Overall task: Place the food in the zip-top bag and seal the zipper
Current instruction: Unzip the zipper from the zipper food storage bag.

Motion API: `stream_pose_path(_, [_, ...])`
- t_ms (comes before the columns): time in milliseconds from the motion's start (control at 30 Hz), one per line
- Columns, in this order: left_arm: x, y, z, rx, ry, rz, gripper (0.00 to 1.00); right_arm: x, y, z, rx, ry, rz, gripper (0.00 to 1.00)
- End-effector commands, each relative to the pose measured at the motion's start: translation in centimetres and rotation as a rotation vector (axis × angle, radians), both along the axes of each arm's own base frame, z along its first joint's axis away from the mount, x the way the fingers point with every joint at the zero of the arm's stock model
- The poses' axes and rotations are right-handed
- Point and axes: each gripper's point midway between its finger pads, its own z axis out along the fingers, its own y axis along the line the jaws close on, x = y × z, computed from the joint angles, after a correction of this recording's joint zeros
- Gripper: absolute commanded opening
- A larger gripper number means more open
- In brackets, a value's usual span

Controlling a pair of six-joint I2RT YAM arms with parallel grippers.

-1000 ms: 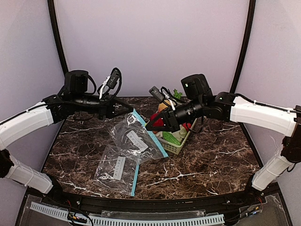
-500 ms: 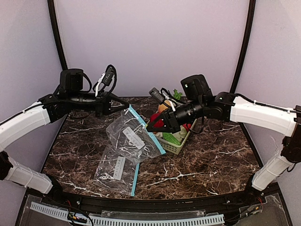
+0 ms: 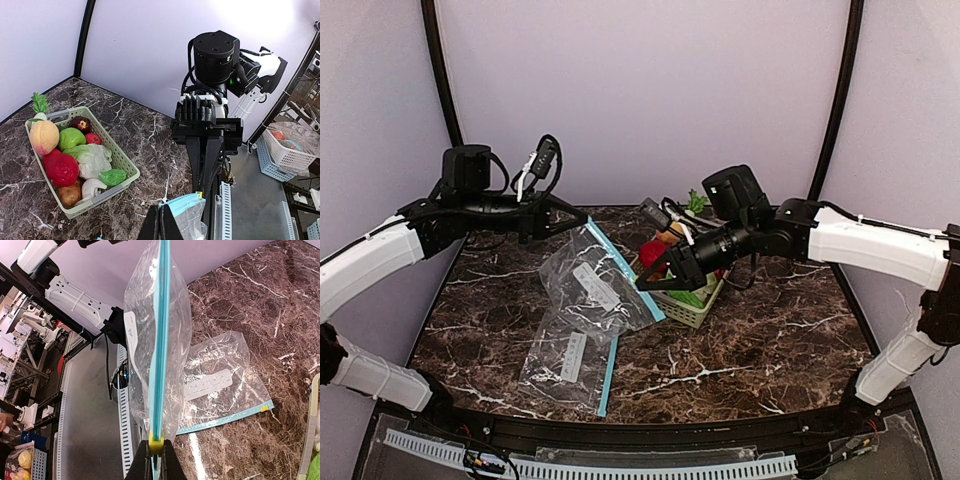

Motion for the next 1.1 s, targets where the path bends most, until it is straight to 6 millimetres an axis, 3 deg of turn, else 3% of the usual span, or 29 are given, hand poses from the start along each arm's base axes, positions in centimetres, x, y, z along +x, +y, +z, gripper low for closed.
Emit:
stream_pose_path(0, [0.5,1.2,1.4,-0.019,-0.066,0.050,0.01,-1.6,-1.1,-2.3,-0.073,0.070,0.033,0.00])
stream_pose_path(600, [1.5,2.4,1.5,-0.017,-0.073,0.096,0.01,-2.9,-2.0,-3.8,-0.108,0.110,0.030,0.00])
stream_pose_path(1067, [1.3,2.5,1.7,-0.025,-0.072,0.083,0.01,-2.9,-2.3,-3.4,-0.102,0.095,0.014,0.00])
